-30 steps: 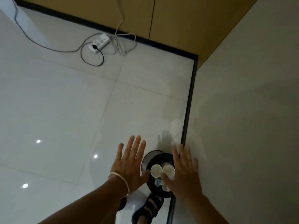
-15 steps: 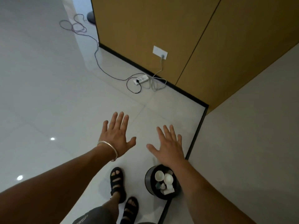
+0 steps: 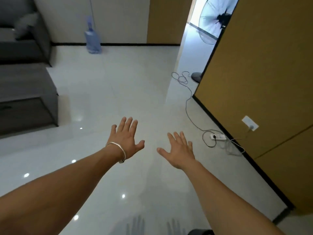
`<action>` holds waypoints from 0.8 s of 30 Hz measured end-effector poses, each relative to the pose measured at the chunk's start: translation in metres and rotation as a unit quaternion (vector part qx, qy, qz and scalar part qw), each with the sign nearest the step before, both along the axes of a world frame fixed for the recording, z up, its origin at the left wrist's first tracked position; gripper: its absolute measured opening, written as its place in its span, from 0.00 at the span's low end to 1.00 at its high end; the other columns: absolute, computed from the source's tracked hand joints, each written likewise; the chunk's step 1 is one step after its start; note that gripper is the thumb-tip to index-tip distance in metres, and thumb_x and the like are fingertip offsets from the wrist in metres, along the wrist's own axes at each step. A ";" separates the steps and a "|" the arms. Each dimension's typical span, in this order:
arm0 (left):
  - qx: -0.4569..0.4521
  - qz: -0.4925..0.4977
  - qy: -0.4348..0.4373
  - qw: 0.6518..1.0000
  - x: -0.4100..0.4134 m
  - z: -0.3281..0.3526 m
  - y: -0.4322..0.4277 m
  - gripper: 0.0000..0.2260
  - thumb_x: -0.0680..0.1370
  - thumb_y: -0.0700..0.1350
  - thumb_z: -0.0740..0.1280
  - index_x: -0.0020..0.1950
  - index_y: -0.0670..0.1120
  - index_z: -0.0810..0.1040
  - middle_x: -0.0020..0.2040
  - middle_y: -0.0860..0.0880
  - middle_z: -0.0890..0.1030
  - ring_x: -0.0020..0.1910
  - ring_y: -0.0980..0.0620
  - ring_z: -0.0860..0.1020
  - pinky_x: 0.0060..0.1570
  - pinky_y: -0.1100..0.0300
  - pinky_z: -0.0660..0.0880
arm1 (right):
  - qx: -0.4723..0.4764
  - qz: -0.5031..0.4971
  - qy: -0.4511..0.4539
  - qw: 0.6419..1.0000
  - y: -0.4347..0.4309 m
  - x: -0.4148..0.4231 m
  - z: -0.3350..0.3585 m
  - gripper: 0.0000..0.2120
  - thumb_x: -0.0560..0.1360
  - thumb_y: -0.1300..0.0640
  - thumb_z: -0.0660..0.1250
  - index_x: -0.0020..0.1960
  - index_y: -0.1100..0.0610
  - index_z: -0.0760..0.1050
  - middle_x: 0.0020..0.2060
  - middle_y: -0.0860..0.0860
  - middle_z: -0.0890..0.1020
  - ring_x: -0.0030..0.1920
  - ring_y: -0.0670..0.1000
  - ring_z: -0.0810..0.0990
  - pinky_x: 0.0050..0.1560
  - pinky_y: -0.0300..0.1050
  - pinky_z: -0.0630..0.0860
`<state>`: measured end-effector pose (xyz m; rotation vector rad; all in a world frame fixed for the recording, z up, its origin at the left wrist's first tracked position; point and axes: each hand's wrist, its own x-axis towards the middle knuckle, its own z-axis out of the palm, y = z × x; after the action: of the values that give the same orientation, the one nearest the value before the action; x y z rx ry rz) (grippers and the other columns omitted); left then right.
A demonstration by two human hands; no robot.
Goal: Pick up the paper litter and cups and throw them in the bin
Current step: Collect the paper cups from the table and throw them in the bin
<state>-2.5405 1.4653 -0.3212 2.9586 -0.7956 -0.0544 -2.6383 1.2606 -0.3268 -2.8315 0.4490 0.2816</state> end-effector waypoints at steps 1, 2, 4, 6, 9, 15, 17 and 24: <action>-0.009 0.022 -0.001 1.000 0.011 0.005 0.032 0.38 0.74 0.67 0.48 0.78 0.49 0.43 0.79 0.49 0.44 0.77 0.48 0.40 0.73 0.44 0.49 | -0.001 0.022 -0.009 1.000 0.029 0.019 0.006 0.43 0.73 0.27 0.51 0.79 0.48 0.45 0.79 0.50 0.46 0.77 0.52 0.36 0.74 0.61 0.41; -0.017 0.043 -0.002 0.999 0.021 0.010 0.066 0.38 0.74 0.67 0.49 0.78 0.49 0.44 0.79 0.49 0.45 0.77 0.48 0.41 0.73 0.44 0.49 | 0.000 0.043 -0.014 0.999 0.060 0.038 0.011 0.42 0.73 0.27 0.51 0.79 0.48 0.46 0.79 0.50 0.46 0.77 0.52 0.36 0.74 0.61 0.40; -0.026 0.086 -0.012 0.996 0.040 0.017 0.136 0.38 0.74 0.67 0.49 0.78 0.49 0.45 0.79 0.49 0.46 0.77 0.48 0.42 0.73 0.44 0.49 | -0.001 0.086 -0.023 0.996 0.126 0.074 0.018 0.42 0.73 0.27 0.51 0.79 0.48 0.47 0.79 0.49 0.46 0.77 0.51 0.36 0.74 0.61 0.40; -0.024 0.134 -0.020 0.990 0.051 0.023 0.209 0.38 0.74 0.67 0.51 0.78 0.49 0.46 0.79 0.49 0.47 0.77 0.47 0.43 0.73 0.44 0.50 | -0.004 0.135 -0.033 0.990 0.193 0.108 0.022 0.42 0.73 0.27 0.52 0.79 0.48 0.48 0.79 0.49 0.47 0.78 0.51 0.37 0.74 0.61 0.41; -0.010 0.201 -0.018 0.979 0.058 0.029 0.310 0.38 0.75 0.67 0.53 0.78 0.49 0.47 0.78 0.49 0.48 0.77 0.47 0.44 0.73 0.44 0.51 | 0.003 0.195 -0.042 0.980 0.288 0.148 0.023 0.42 0.73 0.27 0.52 0.79 0.48 0.50 0.79 0.50 0.49 0.78 0.52 0.39 0.74 0.62 0.42; -0.003 0.304 -0.009 0.953 0.070 0.028 0.456 0.37 0.74 0.66 0.53 0.78 0.49 0.46 0.79 0.49 0.48 0.77 0.47 0.44 0.73 0.43 0.52 | 0.000 0.296 -0.015 0.955 0.435 0.203 0.013 0.41 0.73 0.27 0.53 0.79 0.48 0.51 0.79 0.50 0.50 0.78 0.53 0.41 0.74 0.63 0.43; -0.004 0.330 -0.005 0.944 0.077 0.023 0.493 0.37 0.74 0.66 0.53 0.78 0.49 0.47 0.78 0.48 0.48 0.77 0.47 0.45 0.73 0.43 0.52 | -0.005 0.328 -0.008 0.945 0.478 0.223 0.006 0.41 0.73 0.27 0.53 0.79 0.48 0.52 0.79 0.50 0.50 0.78 0.54 0.42 0.74 0.63 0.44; 0.007 0.425 0.013 0.905 0.134 0.003 0.615 0.37 0.75 0.65 0.54 0.78 0.49 0.47 0.78 0.48 0.49 0.77 0.46 0.46 0.73 0.43 0.52 | 0.009 0.430 -0.011 0.903 0.625 0.320 -0.017 0.40 0.73 0.27 0.53 0.78 0.48 0.54 0.79 0.51 0.52 0.78 0.54 0.42 0.74 0.64 0.46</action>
<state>-2.4069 2.0801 -0.3184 3.0156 0.5404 -0.0436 -2.3181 1.8855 -0.3436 -2.8186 -0.8408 0.4011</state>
